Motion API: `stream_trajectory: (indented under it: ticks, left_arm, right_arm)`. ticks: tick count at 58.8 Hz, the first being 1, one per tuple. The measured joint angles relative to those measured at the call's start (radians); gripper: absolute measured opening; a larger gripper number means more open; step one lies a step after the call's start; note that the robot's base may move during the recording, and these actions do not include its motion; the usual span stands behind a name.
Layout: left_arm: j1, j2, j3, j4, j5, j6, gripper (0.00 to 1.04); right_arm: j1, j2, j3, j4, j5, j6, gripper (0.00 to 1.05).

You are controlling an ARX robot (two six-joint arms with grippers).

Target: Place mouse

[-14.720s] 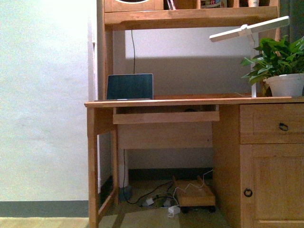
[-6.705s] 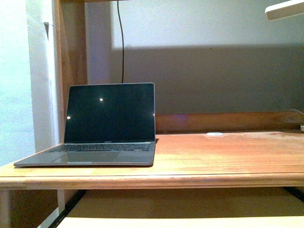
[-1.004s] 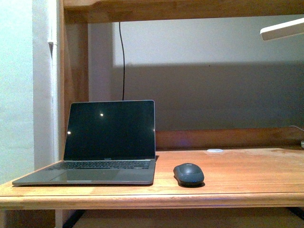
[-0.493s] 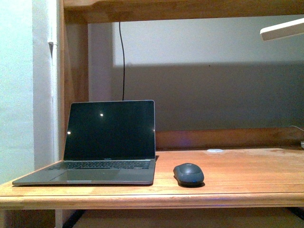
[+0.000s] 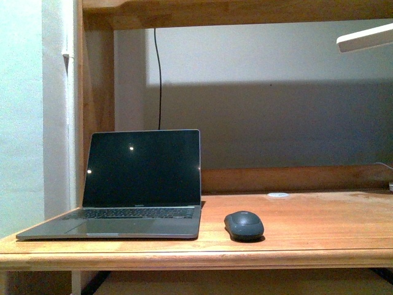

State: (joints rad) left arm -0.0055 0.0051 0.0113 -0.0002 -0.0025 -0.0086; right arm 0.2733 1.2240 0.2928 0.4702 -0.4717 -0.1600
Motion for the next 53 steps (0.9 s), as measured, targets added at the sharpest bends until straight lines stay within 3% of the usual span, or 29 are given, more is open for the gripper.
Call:
stream_trajectory:
  ticks: [23, 53]
  left_arm:
    - [0.0, 0.0, 0.0, 0.0, 0.0, 0.0, 0.97]
    - [0.0, 0.0, 0.0, 0.0, 0.0, 0.0, 0.97]
  right_arm:
    - [0.2, 0.357, 0.286, 0.124, 0.188, 0.082, 0.97]
    - [0.226, 0.663, 0.619, 0.16, 0.394, 0.201, 0.97]
